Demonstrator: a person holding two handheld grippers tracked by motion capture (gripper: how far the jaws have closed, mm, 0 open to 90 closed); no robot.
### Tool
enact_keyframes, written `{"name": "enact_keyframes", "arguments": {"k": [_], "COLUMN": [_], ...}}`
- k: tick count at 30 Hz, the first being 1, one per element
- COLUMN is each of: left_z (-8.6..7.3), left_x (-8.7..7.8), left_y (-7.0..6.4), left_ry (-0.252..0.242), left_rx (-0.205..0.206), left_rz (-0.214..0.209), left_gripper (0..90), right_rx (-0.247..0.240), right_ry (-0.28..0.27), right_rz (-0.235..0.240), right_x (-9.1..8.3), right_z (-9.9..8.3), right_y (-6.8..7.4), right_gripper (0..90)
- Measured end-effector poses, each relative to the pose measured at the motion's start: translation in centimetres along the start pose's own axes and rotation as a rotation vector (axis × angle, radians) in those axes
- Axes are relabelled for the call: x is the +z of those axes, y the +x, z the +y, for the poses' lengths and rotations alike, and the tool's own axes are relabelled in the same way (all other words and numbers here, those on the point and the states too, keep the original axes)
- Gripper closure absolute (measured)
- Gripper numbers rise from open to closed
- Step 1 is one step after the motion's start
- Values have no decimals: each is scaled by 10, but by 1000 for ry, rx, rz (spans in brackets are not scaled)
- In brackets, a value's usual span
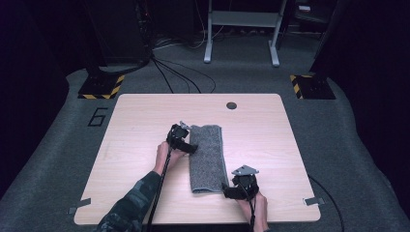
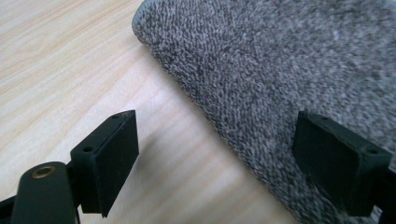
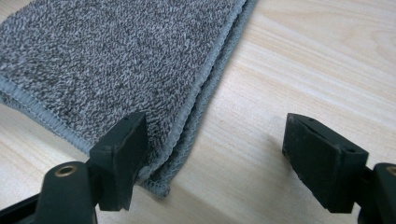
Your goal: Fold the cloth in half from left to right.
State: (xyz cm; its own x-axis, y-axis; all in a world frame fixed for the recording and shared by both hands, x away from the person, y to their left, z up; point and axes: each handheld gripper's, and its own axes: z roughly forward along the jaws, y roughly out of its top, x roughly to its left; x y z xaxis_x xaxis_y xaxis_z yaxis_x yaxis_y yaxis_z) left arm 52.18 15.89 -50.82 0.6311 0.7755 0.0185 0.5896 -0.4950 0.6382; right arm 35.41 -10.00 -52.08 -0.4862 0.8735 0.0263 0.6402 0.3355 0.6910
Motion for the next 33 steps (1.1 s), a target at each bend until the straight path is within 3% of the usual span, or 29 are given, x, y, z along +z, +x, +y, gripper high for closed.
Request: {"name": "enact_keyframes", "arguments": {"k": [7, 13, 16, 18, 21, 25, 33], "left_z": [-27, -73, -93, -96, -97, -89, -61], "left_x": [-34, -60, -72, -72, -74, -78, -75], "left_y": [-33, -72, -86, -88, -85, -71, -33], "left_ry": [-45, -25, -11, -4, -13, -52, -97], "left_rx": [47, 121, 166, 188, 185, 133, 26], "left_rz": [-62, -134, -155, -141, -158, -168, -159], "left_gripper": [142, 131, 123, 119, 109, 77, 47], "right_rx": [-14, 3, 2, -1, -2, -3, -28], "right_ry": [-5, -1, 3, 7, 14, 1, -35], "right_rz": [-1, 0, 2, 5, 15, 52, 117], "right_x": [-3, -8, -8, -7, -7, -10, -7], "right_z": [-4, -9, -9, -8, -7, 2, 41], "right_y": [8, 12, 12, 12, 11, 3, -27], "right_gripper": [217, 208, 200, 196, 187, 153, 128]}}
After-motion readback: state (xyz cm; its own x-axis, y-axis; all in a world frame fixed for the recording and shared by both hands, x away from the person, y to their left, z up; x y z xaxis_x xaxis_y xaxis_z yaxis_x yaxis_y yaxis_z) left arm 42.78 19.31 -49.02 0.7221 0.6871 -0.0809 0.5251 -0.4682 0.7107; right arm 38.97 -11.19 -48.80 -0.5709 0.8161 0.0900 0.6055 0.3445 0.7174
